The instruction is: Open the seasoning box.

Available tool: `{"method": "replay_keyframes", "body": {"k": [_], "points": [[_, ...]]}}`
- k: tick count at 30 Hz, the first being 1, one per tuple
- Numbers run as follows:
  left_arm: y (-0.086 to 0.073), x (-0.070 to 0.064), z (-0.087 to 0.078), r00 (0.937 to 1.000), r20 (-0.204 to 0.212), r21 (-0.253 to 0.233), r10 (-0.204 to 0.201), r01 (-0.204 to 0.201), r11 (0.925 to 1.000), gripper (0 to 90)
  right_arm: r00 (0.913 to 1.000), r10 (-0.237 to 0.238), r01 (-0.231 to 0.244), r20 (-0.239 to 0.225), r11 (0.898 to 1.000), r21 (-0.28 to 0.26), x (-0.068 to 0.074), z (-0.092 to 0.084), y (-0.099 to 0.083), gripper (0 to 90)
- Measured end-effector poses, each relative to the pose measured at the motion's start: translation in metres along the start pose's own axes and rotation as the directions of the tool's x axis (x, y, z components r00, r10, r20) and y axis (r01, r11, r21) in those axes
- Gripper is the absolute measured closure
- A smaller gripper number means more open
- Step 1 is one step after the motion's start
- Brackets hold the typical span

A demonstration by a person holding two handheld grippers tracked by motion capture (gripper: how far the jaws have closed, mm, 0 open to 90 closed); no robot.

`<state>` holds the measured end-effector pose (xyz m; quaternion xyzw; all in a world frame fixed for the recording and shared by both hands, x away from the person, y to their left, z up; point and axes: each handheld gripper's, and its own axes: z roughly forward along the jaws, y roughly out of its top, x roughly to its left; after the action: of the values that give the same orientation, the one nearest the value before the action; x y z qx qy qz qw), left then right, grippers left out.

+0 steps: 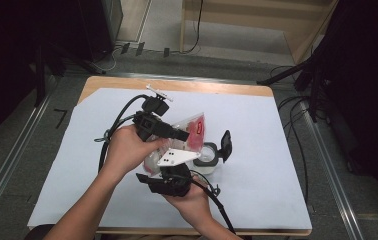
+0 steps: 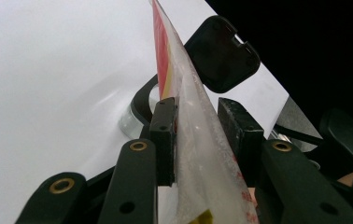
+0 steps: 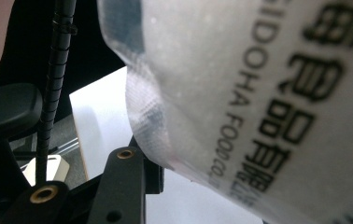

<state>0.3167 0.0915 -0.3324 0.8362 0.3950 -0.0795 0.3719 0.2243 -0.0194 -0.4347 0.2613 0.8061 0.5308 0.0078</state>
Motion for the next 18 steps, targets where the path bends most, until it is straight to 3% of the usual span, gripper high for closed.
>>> {"method": "replay_keyframes", "body": {"k": [18], "points": [[0.0007,-0.0007,0.0004,1.0,-0.006,0.011,0.006,-0.006,0.9999,68.9,1.0,-0.003,0.003,0.002,1.0,0.003,0.0011,0.0002,-0.0012,63.7]]}}
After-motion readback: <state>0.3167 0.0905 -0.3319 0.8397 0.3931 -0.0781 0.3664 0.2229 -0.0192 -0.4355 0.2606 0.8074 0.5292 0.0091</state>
